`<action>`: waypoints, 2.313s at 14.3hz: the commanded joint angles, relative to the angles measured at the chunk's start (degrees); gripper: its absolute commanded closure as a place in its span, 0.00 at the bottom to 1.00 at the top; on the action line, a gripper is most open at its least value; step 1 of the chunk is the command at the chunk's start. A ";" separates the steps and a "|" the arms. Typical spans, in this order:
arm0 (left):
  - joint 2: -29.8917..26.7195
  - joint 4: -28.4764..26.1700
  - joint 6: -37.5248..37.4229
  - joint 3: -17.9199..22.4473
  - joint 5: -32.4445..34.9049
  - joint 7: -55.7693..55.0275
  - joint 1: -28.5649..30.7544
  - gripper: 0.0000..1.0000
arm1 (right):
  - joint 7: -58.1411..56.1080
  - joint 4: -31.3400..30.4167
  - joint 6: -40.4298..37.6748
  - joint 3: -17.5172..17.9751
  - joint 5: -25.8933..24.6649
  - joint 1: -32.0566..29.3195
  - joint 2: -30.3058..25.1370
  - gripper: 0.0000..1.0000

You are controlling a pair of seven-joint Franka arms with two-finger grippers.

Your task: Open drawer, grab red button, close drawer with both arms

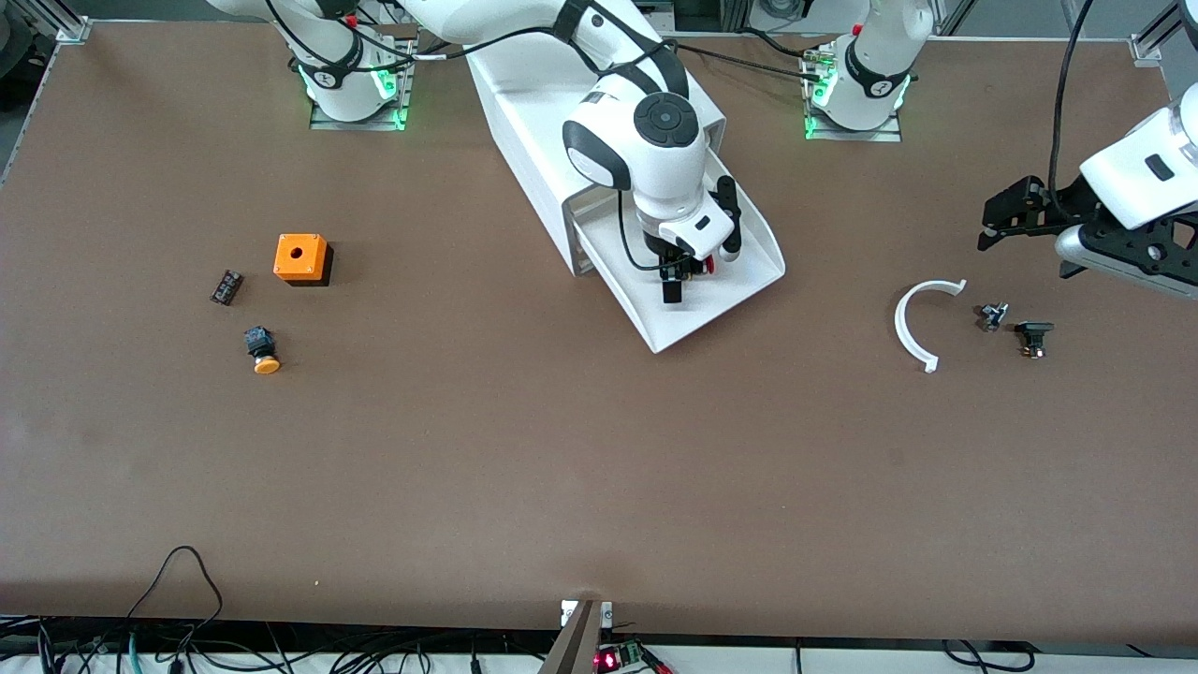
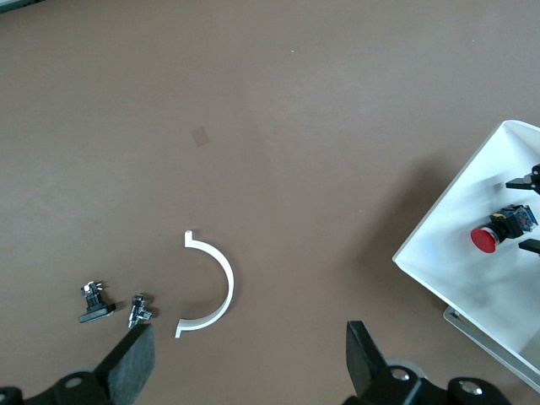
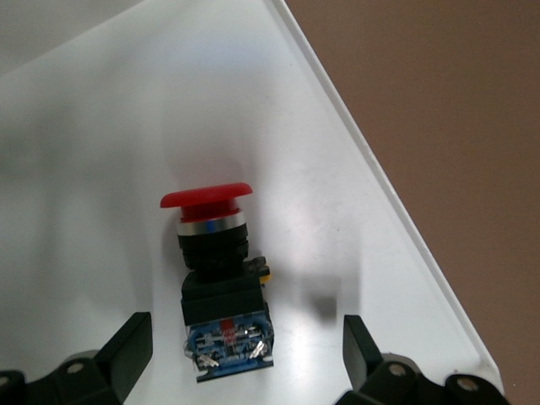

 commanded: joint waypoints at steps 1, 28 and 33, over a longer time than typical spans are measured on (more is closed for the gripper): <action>-0.73 0.01 -0.76 -0.31 1.47 -0.43 0.05 0.00 | -0.47 2.05 -0.18 -0.11 -0.65 0.48 1.09 0.10; 1.11 -22.30 25.49 6.99 2.87 -28.50 -15.93 0.00 | 16.92 -5.22 -11.17 -14.59 2.41 -11.11 -19.20 0.93; 12.08 -23.55 36.91 6.90 3.32 -49.26 -23.40 0.00 | 32.20 -19.27 -14.42 -15.14 6.20 -19.37 -24.47 0.93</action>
